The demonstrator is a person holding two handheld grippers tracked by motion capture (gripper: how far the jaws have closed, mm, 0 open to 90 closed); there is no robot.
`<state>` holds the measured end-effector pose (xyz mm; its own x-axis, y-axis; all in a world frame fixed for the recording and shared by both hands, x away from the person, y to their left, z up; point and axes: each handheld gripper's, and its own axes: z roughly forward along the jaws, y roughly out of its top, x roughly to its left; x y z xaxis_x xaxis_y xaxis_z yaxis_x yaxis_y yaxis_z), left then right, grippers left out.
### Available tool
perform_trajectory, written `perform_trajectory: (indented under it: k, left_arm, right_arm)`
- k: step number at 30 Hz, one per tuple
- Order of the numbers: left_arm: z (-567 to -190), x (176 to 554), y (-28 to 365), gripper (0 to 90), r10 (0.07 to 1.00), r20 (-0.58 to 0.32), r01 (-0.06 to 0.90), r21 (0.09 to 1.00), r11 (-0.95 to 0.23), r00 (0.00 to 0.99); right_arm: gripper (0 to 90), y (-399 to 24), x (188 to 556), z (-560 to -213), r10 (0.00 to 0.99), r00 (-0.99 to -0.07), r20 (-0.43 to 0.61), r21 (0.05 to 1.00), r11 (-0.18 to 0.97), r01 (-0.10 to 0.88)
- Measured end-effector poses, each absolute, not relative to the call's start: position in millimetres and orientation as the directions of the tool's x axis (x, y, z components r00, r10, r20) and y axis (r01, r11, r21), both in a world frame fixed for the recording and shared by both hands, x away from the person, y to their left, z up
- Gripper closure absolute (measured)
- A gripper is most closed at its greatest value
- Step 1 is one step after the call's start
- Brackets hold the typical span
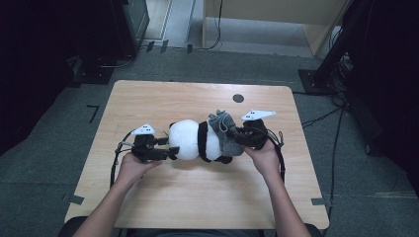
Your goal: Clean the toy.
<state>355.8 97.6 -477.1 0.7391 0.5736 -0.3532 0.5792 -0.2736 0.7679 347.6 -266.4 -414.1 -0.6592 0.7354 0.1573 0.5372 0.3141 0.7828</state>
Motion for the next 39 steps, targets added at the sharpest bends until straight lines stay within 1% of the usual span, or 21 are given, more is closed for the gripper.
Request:
perform_trajectory:
  k: [3,5,8,9,10,14,16,18,21,24,26,27,31,33,36,39]
  left_arm:
    - [-479.9,359.3,92.8,23.0,0.572,-0.363,0.577,0.778,-0.248,0.735]
    - [-481.6,360.9,88.8,18.9,0.579,-0.353,0.569,0.785,-0.245,0.735]
    - [-483.5,362.3,86.0,17.0,0.582,-0.357,0.571,0.787,-0.234,0.731]
    - [-483.7,362.4,85.2,19.0,0.588,-0.358,0.574,0.786,-0.229,0.725]
    - [-483.1,362.2,84.3,23.5,0.594,-0.355,0.575,0.786,-0.228,0.721]
    - [-476.2,361.0,80.1,45.0,0.634,-0.346,0.598,0.767,-0.232,0.691]
    - [-470.7,360.5,79.9,52.4,0.636,-0.365,0.617,0.753,-0.227,0.680]
    - [-466.0,360.9,79.8,57.0,0.632,-0.386,0.637,0.737,-0.226,0.672]
    - [-459.1,360.3,80.1,60.7,0.626,-0.417,0.652,0.732,-0.198,0.659]
    - [-454.3,357.8,79.2,61.9,0.626,-0.432,0.657,0.732,-0.177,0.649]
    - [-453.0,355.7,78.1,62.1,0.631,-0.418,0.652,0.734,-0.189,0.653]
    - [-453.0,355.0,77.8,62.2,0.633,-0.412,0.649,0.736,-0.193,0.655]
    - [-454.2,353.9,77.6,62.8,0.629,-0.443,0.670,0.723,-0.171,0.639]
    - [-455.1,352.8,77.6,63.4,0.628,-0.450,0.676,0.716,-0.171,0.635]
    - [-457.9,353.1,78.7,64.4,0.636,-0.460,0.696,0.697,-0.172,0.619]
    - [-459.8,355.1,81.4,64.6,0.636,-0.475,0.706,0.690,-0.160,0.608]
  right_arm:
    - [76.9,-267.9,351.8,-417.2,0.727,-0.664,0.175,0.786,0.303,0.539]
    - [76.9,-268.4,354.3,-419.0,0.724,-0.662,0.192,0.785,0.292,0.547]
    - [76.9,-269.4,357.3,-421.4,0.721,-0.663,0.202,0.787,0.283,0.548]
    - [77.0,-269.6,357.5,-421.8,0.721,-0.662,0.205,0.787,0.280,0.550]
    - [77.0,-269.5,357.4,-422.0,0.723,-0.660,0.205,0.787,0.280,0.550]
    - [76.8,-270.1,355.7,-420.4,0.736,-0.646,0.202,0.786,0.272,0.555]
    - [77.1,-270.9,353.8,-415.6,0.740,-0.638,0.214,0.787,0.256,0.561]
    - [77.2,-270.4,349.1,-406.7,0.742,-0.639,0.204,0.800,0.250,0.546]
    - [77.2,-261.5,338.7,-392.0,0.710,-0.676,0.197,0.829,0.248,0.502]
    - [77.1,-239.3,328.1,-384.6,0.672,-0.723,0.161,0.841,0.290,0.457]
    - [77.2,-220.5,322.7,-386.9,0.643,-0.751,0.149,0.836,0.323,0.443]
    - [77.2,-210.4,320.7,-390.5,0.621,-0.770,0.148,0.833,0.341,0.435]
    - [77.3,-169.9,314.2,-414.4,0.559,-0.818,0.137,0.793,0.434,0.429]
    - [77.4,-155.5,312.4,-428.2,0.552,-0.826,0.112,0.763,0.484,0.428]
    - [77.7,-145.0,308.4,-445.1,0.547,-0.834,0.074,0.736,0.534,0.416]
    - [77.9,-144.1,307.5,-453.1,0.543,-0.837,0.075,0.701,0.568,0.431]
